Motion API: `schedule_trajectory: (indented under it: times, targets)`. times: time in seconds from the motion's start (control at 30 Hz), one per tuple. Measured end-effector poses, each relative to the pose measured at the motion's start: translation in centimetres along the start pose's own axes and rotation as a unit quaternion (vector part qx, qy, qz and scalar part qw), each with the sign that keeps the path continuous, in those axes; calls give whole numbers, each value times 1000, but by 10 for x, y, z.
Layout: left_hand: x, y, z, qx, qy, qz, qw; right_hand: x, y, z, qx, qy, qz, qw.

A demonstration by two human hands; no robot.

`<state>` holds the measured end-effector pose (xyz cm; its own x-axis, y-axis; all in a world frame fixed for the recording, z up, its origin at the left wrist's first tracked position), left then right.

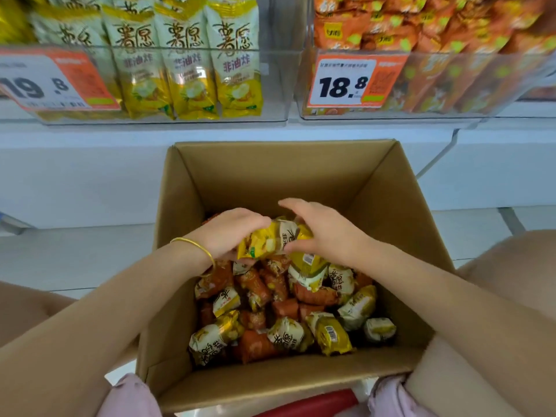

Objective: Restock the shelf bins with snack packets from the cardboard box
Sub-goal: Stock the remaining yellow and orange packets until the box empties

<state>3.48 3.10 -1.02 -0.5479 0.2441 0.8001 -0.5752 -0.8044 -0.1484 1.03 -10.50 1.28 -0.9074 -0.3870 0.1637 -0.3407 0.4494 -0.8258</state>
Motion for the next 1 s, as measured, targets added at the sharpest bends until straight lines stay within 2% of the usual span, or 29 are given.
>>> schedule_trajectory:
  times: [0.1, 0.2, 0.3, 0.4, 0.47, 0.57, 0.67, 0.7, 0.8, 0.9, 1.0]
  targets:
    - [0, -4, -17, 201, -83, -29, 976, 12, -24, 19, -84, 88, 102, 987]
    - [3, -14, -22, 336, -63, -55, 938, 21, -33, 36, -199, 149, 194, 949]
    - [8, -18, -18, 423, -35, -71, 903, 26, -30, 45, -319, 207, 249, 890]
    - [9, -11, -14, 449, -30, -109, 886, 30, -43, 44, -312, 217, 344, 858]
    - [9, -3, -12, 454, -28, -137, 880, 33, -56, 26, -238, 165, 400, 870]
    - [9, 5, -7, 442, -6, -166, 882, 31, -51, -20, -150, 44, 389, 908]
    - [9, -3, -1, 443, 28, -151, 883, 26, -25, -40, -190, -13, 334, 923]
    - [9, -7, 0, 448, 33, -143, 882, 24, -19, -41, -237, -20, 323, 916]
    - [9, -13, -3, 457, 32, -134, 879, 23, -16, -34, -404, -12, 326, 855]
    - [14, -6, -1, 435, 31, -147, 888, 22, -28, -29, -414, -3, 327, 849]
    - [17, -3, 4, 397, 59, -147, 904, 19, -28, -18, -448, 43, 310, 838]
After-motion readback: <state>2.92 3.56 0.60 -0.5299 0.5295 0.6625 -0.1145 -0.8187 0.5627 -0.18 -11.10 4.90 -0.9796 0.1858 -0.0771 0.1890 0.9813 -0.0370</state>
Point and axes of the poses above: each hand's wrist, its own x-axis away from the middle knuckle, its own y-axis out of the palm, z = x × y, the point moved 8 cm from there along -x, towards the middle knuckle, and after that the axes turned 12 degrees about -y, right-handed, at the moved point
